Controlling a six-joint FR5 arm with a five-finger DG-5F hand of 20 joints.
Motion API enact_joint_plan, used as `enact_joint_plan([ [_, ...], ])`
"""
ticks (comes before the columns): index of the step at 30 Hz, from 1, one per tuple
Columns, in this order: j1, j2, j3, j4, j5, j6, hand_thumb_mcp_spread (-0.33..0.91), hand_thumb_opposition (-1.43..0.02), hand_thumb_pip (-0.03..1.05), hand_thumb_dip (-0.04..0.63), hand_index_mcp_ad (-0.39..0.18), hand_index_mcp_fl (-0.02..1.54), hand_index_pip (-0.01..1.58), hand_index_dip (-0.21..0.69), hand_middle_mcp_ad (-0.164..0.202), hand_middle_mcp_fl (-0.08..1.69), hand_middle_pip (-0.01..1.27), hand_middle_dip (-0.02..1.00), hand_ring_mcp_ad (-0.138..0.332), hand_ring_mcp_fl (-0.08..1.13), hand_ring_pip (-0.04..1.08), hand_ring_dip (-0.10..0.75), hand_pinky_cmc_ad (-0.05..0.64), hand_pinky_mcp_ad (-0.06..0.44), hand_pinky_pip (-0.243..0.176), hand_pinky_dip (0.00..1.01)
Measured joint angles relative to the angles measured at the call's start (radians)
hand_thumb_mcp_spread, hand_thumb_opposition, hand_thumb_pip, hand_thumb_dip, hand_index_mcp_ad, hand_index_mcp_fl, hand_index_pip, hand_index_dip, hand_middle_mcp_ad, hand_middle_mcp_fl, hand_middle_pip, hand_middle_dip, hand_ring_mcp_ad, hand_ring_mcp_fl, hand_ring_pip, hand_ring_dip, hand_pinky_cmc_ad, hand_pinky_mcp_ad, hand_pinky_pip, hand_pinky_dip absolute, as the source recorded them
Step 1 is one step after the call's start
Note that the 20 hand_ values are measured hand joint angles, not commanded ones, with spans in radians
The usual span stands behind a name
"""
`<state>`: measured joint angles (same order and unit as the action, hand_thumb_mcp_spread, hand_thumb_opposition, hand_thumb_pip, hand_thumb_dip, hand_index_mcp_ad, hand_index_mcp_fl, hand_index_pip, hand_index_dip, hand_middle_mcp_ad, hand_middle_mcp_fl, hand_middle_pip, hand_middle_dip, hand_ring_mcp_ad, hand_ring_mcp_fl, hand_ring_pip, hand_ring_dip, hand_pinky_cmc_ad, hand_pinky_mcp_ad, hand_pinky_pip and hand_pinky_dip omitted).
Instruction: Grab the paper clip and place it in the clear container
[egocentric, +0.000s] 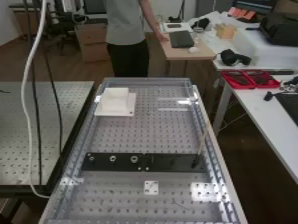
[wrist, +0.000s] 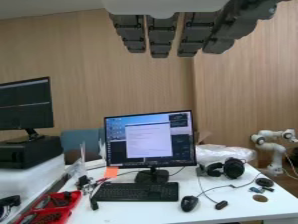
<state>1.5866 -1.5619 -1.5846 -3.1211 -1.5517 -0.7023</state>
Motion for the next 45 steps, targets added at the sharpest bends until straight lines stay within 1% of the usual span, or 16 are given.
enact_joint_plan([
  [2,0.0,0.0,-0.002,0.001,0.0,0.001,0.01,0.0,0.02,0.007,0.012,0.02,0.01,0.012,0.031,0.0,0.01,0.02,0.066,0.0,0.01,0.016,0.063,0.054,-0.01,0.01],
  [4,-0.001,0.0,-0.006,0.004,-0.002,0.002,0.0,0.0,0.02,0.007,0.019,0.02,0.01,0.012,0.03,0.0,0.01,0.02,0.07,0.0,0.01,0.016,0.047,0.033,-0.01,0.01],
  [5,-0.001,0.0,-0.008,0.006,-0.004,0.002,-0.01,0.0,0.02,0.003,0.017,0.02,0.01,0.012,0.024,0.0,0.01,0.02,0.052,0.0,0.01,0.016,0.037,0.035,-0.01,0.02],
  [6,-0.001,-0.002,-0.008,0.007,-0.006,0.002,0.02,-0.05,0.05,0.0,0.012,0.02,0.01,0.012,0.016,0.0,0.01,0.02,0.052,0.0,0.01,0.019,0.04,0.037,-0.01,0.04],
  [8,-0.002,-0.003,-0.008,0.007,-0.008,0.003,0.17,-0.21,0.25,0.019,0.012,0.02,0.01,0.016,0.014,0.01,0.04,0.03,0.052,0.0,0.03,0.021,0.054,0.066,-0.01,0.13],
  [9,-0.002,-0.005,-0.008,0.007,-0.009,0.004,0.21,-0.28,0.29,0.023,0.012,0.02,0.02,0.017,0.014,0.01,0.05,0.03,0.058,0.01,0.03,0.021,0.084,0.093,-0.01,0.17],
  [11,-0.003,-0.007,-0.007,0.007,-0.011,0.004,0.23,-0.42,0.28,0.019,0.012,0.02,0.04,0.026,0.014,0.01,0.09,0.06,0.068,0.0,0.04,0.028,0.147,0.164,-0.012,0.24],
  [13,-0.003,-0.008,-0.005,0.007,-0.012,0.004,0.25,-0.51,0.27,0.021,0.017,0.02,0.05,0.049,0.017,0.01,0.09,0.1,0.093,0.0,0.06,0.049,0.208,0.215,-0.031,0.32],
  [16,-0.003,-0.01,-0.003,0.007,-0.013,0.003,0.27,-0.61,0.28,0.019,0.01,0.02,0.05,0.061,0.016,0.01,0.1,0.13,0.113,0.0,0.08,0.073,0.265,0.257,-0.054,0.41],
  [18,-0.003,-0.011,-0.001,0.006,-0.012,0.003,0.26,-0.62,0.28,0.016,0.007,0.02,0.07,0.075,0.016,0.01,0.11,0.14,0.126,0.0,0.07,0.075,0.295,0.279,-0.058,0.44],
  [19,-0.003,-0.012,-0.001,0.006,-0.011,0.003,0.26,-0.62,0.28,0.016,0.01,0.02,0.07,0.075,0.019,0.0,0.11,0.14,0.138,0.0,0.07,0.082,0.318,0.276,-0.061,0.46],
  [24,-0.003,-0.016,0.001,0.007,-0.011,0.005,0.26,-0.66,0.29,0.019,0.007,0.02,0.07,0.079,0.021,0.0,0.12,0.15,0.155,0.0,0.08,0.087,0.346,0.312,-0.075,0.49],
  [29,-0.005,-0.017,-0.003,0.015,-0.01,0.011,0.26,-0.68,0.28,0.019,0.005,0.02,0.08,0.091,0.024,0.01,0.13,0.16,0.157,0.0,0.09,0.094,0.379,0.311,-0.091,0.51],
  [37,-0.002,-0.015,-0.029,0.039,0.007,0.012,0.27,-0.69,0.29,0.016,0.005,0.04,0.08,0.091,0.023,0.01,0.13,0.16,0.171,0.0,0.09,0.098,0.379,0.311,-0.091,0.51],
  [40,-0.001,-0.014,-0.049,0.055,0.02,0.017,0.26,-0.69,0.3,0.016,0.009,0.04,0.08,0.091,0.024,0.01,0.12,0.16,0.168,0.0,0.09,0.098,0.379,0.328,-0.089,0.51],
  [45,0.001,-0.017,-0.096,0.098,0.048,0.032,0.27,-0.69,0.31,0.016,0.009,0.04,0.08,0.091,0.035,0.0,0.13,0.16,0.169,0.0,0.09,0.098,0.379,0.328,-0.089,0.51],
])
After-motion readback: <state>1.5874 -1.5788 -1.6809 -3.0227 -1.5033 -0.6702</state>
